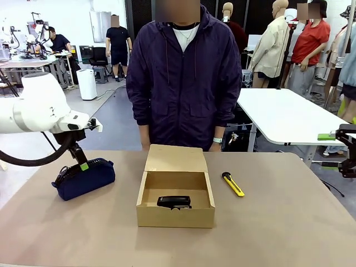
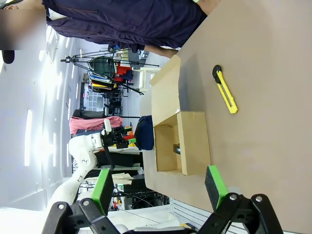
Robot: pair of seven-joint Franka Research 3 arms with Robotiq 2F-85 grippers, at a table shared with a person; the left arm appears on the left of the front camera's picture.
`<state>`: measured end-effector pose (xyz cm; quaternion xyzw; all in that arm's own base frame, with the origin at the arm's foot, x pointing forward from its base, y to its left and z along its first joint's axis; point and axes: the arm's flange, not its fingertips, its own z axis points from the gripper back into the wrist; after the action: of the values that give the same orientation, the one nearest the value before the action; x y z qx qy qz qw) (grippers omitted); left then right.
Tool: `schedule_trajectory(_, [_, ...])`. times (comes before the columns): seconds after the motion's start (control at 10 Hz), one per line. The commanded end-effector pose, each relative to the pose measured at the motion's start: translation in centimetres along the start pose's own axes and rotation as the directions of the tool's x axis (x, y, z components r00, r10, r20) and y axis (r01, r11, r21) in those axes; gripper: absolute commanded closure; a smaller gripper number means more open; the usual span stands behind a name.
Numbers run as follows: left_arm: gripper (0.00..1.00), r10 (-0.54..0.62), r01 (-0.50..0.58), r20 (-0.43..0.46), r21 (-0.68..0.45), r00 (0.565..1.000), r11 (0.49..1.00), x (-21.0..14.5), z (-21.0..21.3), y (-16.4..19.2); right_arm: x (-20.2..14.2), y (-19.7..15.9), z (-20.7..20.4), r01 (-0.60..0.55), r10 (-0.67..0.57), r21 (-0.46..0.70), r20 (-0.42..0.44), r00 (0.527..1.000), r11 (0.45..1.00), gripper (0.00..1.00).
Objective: Pack the items into the box.
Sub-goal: Pick up the item indicated by the person and place it inside the Mailer Box.
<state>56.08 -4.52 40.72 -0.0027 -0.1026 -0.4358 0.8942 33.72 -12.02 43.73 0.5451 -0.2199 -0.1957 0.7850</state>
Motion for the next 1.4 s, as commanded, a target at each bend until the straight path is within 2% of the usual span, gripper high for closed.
schedule_trajectory(0.0, [0.0,-0.107,0.106,-0.02,-0.03,0.994,0.994,1.6,-0.4,2.2,0.1,0.3,0.3,0.005,-0.005,-0.002,-0.007,1.0,1.0,0.0])
schedule_trajectory(0.2, [0.0,-0.138,0.136,-0.02,-0.077,0.99,0.988,2.3,-1.5,2.9,0.1,0.3,0.3,0.005,-0.005,-0.002,-0.007,1.0,1.0,0.0])
schedule_trajectory(0.5, [0.0,-0.128,0.123,-0.043,-0.098,0.991,0.988,2.2,-2.6,3.3,0.1,0.3,0.3,0.005,-0.005,-0.002,-0.007,1.0,1.0,0.0])
schedule_trajectory(0.8, [0.0,-0.132,0.109,-0.088,-0.225,0.987,0.968,2.0,-7.5,2.5,0.1,0.3,0.3,0.005,-0.005,-0.002,-0.007,1.0,1.0,0.0])
schedule_trajectory(1.1, [0.0,-0.138,0.102,-0.129,-0.251,0.982,0.962,1.4,-9.7,1.9,0.1,0.3,0.3,0.005,-0.005,-0.002,-0.007,1.0,1.0,0.0])
schedule_trajectory(1.2, [0.53,-0.122,0.082,-0.136,-0.267,0.983,0.96,1.2,-10.1,1.9,0.1,0.3,0.3,0.005,-0.005,-0.002,-0.007,1.0,1.0,0.0])
schedule_trajectory(1.3, [1.0,-0.132,0.092,-0.135,-0.27,0.982,0.959,1.2,-10.3,1.9,0.1,0.3,0.3,0.005,-0.005,-0.002,-0.007,1.0,1.0,0.0])
